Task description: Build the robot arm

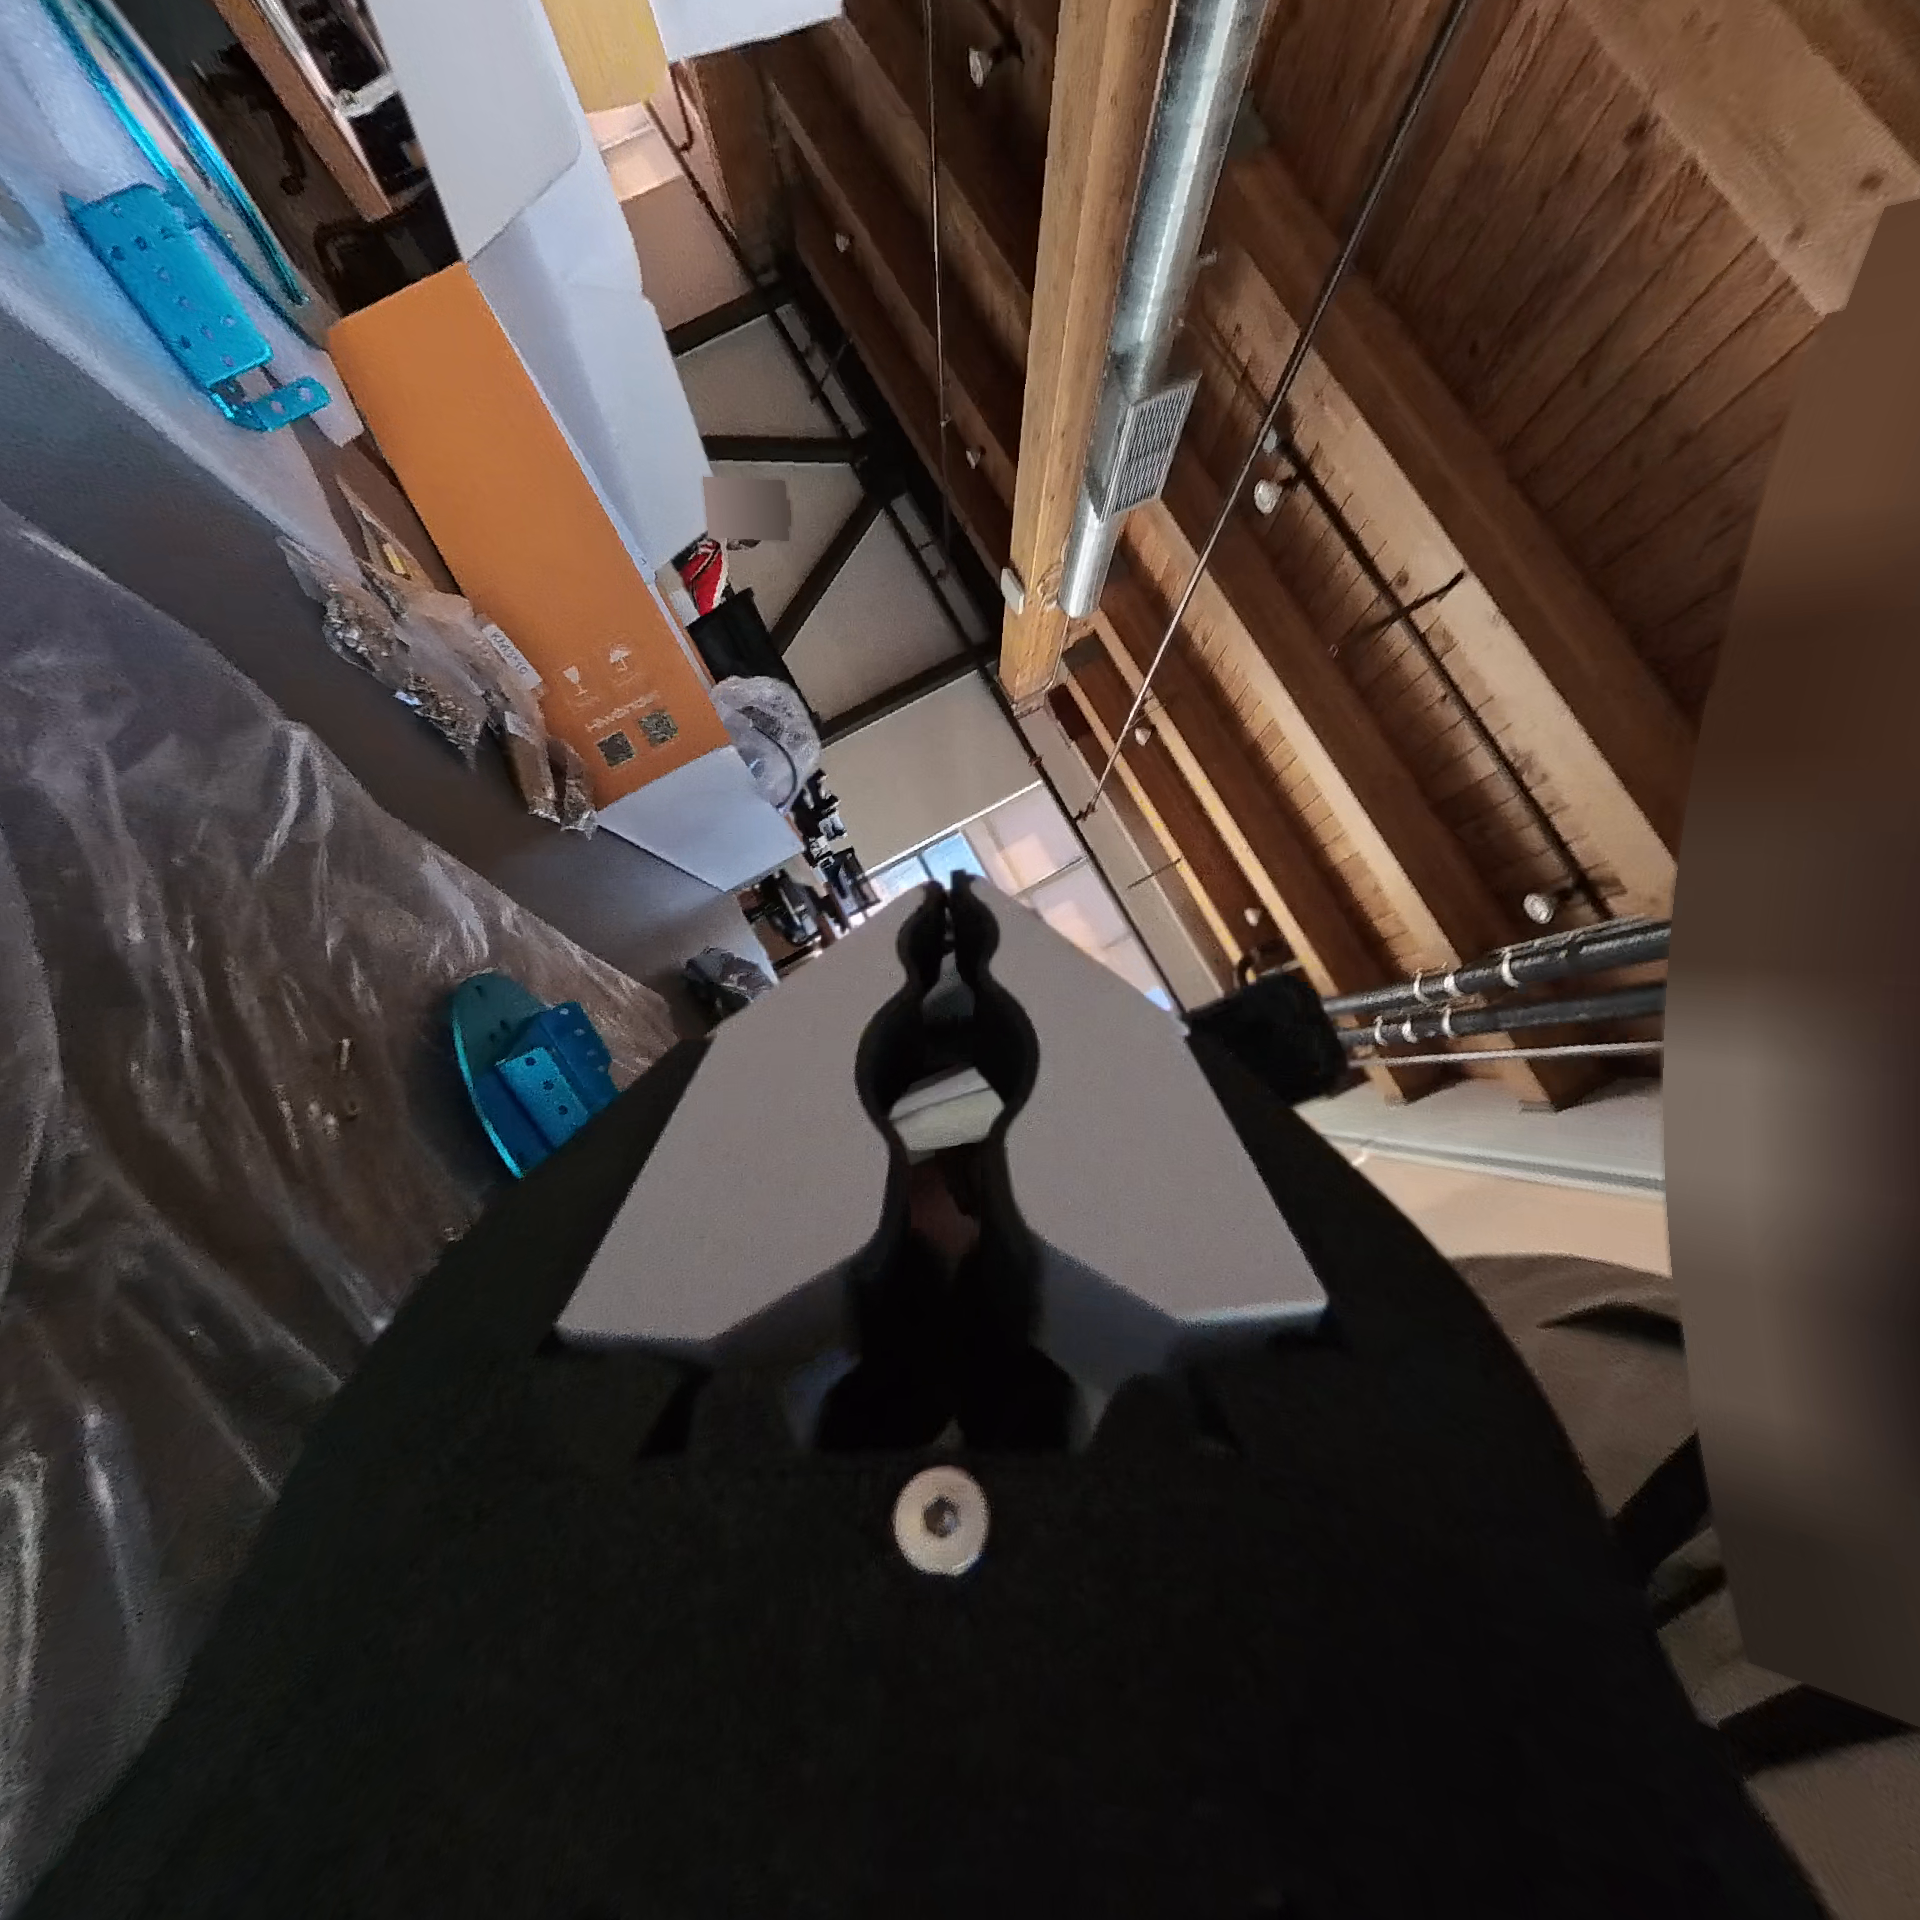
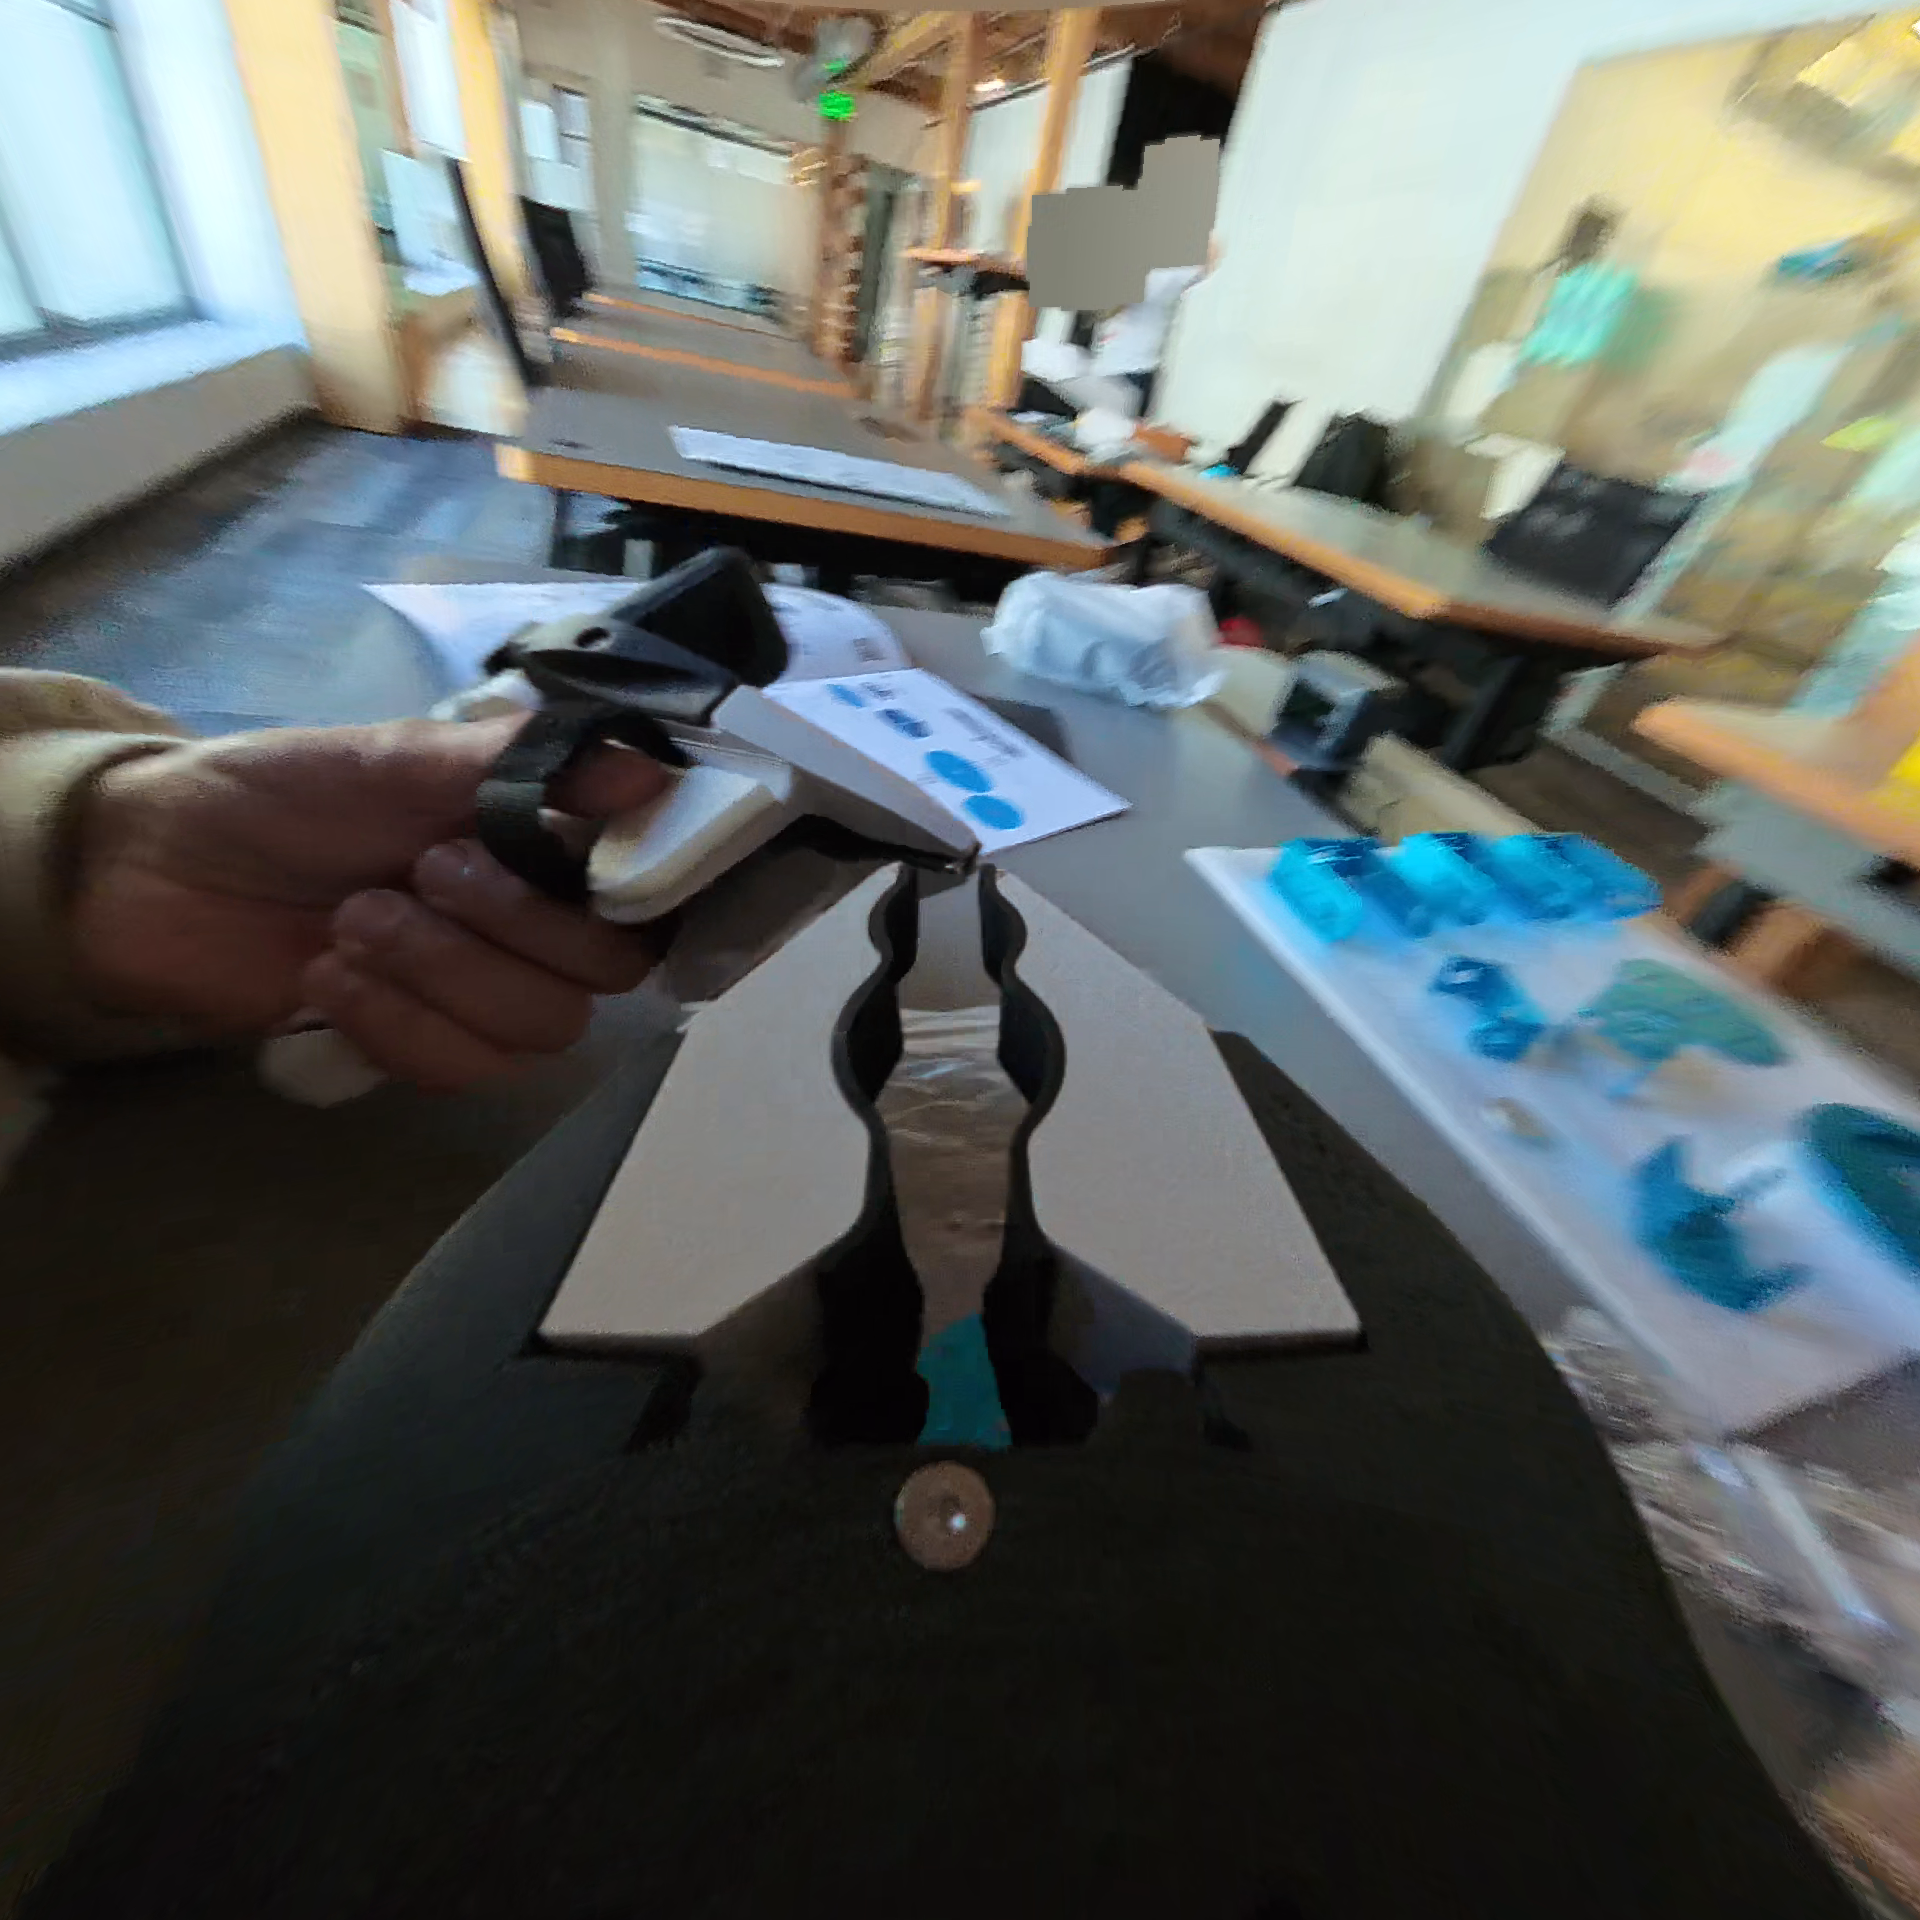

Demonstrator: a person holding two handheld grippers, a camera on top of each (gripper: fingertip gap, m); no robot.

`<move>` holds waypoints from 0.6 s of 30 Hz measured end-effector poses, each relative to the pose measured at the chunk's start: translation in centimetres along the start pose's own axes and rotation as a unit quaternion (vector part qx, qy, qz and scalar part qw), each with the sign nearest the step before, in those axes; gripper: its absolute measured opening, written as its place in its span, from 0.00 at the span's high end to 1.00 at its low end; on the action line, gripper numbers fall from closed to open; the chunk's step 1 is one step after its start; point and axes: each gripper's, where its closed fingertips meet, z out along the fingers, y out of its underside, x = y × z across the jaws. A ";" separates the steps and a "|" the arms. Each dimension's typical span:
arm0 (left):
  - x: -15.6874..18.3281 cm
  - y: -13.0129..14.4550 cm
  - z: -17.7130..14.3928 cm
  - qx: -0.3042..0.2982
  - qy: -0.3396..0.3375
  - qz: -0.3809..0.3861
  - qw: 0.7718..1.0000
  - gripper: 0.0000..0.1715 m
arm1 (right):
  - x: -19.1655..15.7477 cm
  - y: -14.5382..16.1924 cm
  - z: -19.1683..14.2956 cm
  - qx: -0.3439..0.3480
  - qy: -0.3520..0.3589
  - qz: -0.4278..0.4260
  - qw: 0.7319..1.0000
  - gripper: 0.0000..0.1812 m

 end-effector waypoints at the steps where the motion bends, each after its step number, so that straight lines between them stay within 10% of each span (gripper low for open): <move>1: -0.2 -0.3 0.1 0.013 0.001 -0.017 1.000 1.00 | 0.8 -0.2 -0.3 0.004 0.044 -0.033 0.998 0.95; 18: 1.3 0.6 2.1 0.038 0.045 -0.097 0.994 1.00 | 1.4 -0.9 -0.7 -0.013 0.136 -0.146 0.980 0.99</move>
